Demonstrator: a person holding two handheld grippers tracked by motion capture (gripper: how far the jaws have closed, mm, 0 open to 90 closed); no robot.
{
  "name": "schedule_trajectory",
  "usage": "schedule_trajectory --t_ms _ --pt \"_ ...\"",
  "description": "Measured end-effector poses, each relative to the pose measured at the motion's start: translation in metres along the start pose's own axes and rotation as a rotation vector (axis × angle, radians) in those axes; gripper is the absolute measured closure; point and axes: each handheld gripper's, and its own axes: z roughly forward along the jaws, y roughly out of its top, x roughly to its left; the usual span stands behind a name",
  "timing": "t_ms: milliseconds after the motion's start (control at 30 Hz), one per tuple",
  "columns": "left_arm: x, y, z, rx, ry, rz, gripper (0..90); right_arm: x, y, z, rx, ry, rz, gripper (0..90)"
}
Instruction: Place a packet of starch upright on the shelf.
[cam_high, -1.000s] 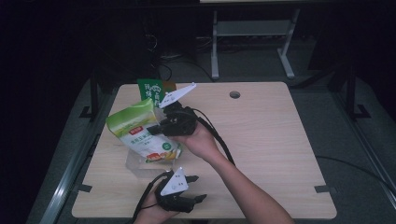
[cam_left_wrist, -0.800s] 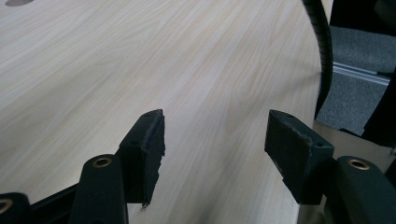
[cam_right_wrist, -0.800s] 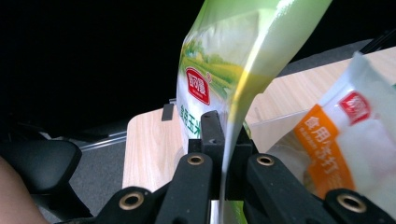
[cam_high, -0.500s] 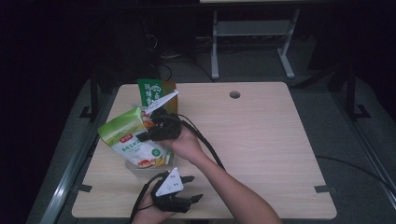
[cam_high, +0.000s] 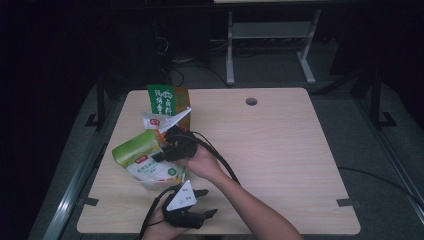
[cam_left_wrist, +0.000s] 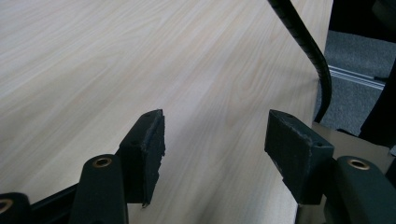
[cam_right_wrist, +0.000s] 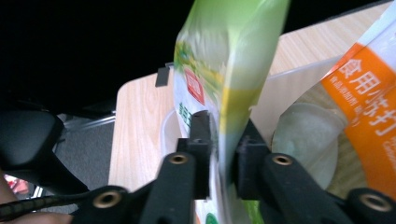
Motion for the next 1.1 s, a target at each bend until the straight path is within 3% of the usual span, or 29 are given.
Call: schedule_trajectory --t_ms 200,367,533,767,967,1100 --pt "-0.001 0.000 0.001 0.010 -0.004 0.026 37.8 0.004 0.000 -0.010 0.004 -0.019 -0.039 85.6" --pt "-0.001 0.000 0.001 0.007 -0.003 0.012 37.9 0.006 -0.005 -0.012 0.005 -0.021 -0.056 88.7" --pt "-0.002 -0.001 0.001 0.001 -0.004 -0.003 38.0 0.002 -0.015 -0.016 0.008 -0.027 -0.052 89.2" --pt "-0.001 -0.001 0.004 0.003 -0.007 -0.008 37.9 -0.011 -0.036 -0.021 0.027 -0.021 0.008 88.4" --pt "0.000 -0.001 0.005 0.011 -0.007 -0.016 37.9 -0.011 -0.034 -0.025 0.004 -0.002 0.007 79.3" --pt "0.001 0.000 0.005 0.005 -0.008 -0.022 37.6 -0.012 -0.035 -0.024 0.018 -0.003 0.007 86.5"
